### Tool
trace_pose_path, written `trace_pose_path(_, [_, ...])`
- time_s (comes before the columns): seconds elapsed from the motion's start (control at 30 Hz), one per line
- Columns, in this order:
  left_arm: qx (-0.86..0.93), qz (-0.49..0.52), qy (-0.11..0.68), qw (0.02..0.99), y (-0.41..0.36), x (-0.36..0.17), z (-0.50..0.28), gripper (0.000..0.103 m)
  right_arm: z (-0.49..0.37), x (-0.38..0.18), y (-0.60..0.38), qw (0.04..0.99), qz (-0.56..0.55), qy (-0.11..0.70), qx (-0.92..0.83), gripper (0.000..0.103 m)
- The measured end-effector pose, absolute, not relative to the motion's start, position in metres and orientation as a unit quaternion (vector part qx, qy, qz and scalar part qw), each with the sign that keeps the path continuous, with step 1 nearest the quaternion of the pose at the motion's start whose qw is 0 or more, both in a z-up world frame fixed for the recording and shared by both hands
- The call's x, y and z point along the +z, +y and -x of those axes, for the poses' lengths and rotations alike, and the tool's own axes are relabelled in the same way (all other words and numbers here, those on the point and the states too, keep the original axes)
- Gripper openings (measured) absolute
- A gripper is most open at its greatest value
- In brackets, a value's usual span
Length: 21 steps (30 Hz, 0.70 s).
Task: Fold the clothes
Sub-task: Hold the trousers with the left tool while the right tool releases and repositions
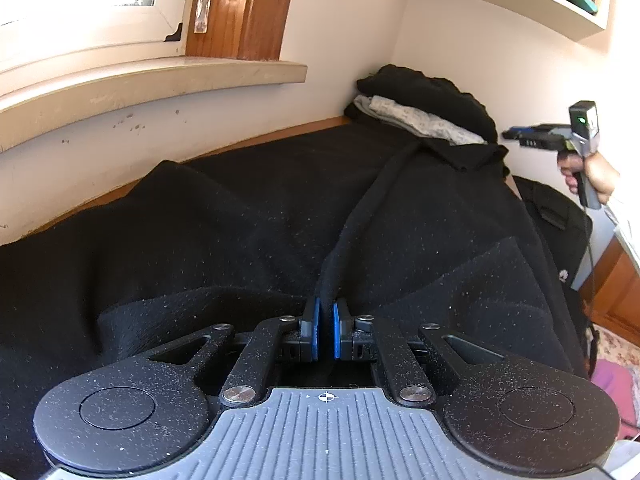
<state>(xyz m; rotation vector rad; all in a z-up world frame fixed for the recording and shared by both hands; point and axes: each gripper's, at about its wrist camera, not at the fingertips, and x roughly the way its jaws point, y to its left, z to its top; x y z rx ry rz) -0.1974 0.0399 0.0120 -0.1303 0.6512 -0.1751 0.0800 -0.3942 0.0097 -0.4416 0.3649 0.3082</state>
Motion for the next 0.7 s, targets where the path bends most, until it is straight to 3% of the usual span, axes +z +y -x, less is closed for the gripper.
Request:
trace_pose_path(0.1, [-0.085, 0.061, 0.319, 0.942, 0.039, 0.012, 0.198, 0.008, -0.073, -0.008, -0.376, 0.915, 0.202, 0.230, 0.264, 0.029])
trace_pose_path(0.37, [-0.083, 0.053, 0.319, 0.943, 0.037, 0.013, 0.197, 0.008, -0.094, -0.035, -0.317, 0.894, 0.180, 0.290, 0.289, 0.030])
trace_pose_path(0.43, [-0.084, 0.053, 0.319, 0.943, 0.037, 0.013, 0.198, 0.008, -0.107, -0.033, -0.303, 0.914, 0.225, 0.257, 0.218, 0.030])
trace_pose_path(0.5, [-0.084, 0.054, 0.319, 0.943, 0.037, 0.013, 0.198, 0.008, -0.120, -0.028, -0.290, 0.931, 0.267, 0.207, 0.139, 0.022])
trace_pose_path(0.63, [-0.086, 0.056, 0.319, 0.942, 0.038, 0.014, 0.198, 0.008, -0.147, 0.008, -0.283, 0.962, 0.241, 0.112, 0.058, 0.023])
trace_pose_path(0.7, [-0.086, 0.057, 0.319, 0.942, 0.038, 0.014, 0.198, 0.008, -0.153, 0.017, -0.283, 0.964, 0.238, 0.107, 0.052, 0.024])
